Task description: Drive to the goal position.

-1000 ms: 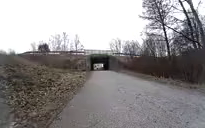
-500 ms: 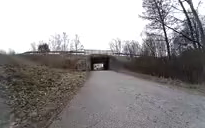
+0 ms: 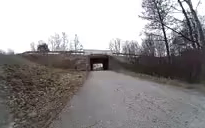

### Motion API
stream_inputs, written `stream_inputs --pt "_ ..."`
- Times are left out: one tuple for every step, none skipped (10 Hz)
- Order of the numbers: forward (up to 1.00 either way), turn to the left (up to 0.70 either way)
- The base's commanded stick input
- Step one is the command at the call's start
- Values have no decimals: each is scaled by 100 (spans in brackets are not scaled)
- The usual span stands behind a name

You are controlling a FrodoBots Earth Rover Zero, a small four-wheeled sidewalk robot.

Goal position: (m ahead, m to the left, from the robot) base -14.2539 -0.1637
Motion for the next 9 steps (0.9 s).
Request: stream_inputs --pt "0 -70" --pt "0 -70" --pt "0 -70" --pt "0 -70" --pt "0 -70" --pt "0 -70" --pt "0 -70" --pt "0 -70" --pt "0 -70"
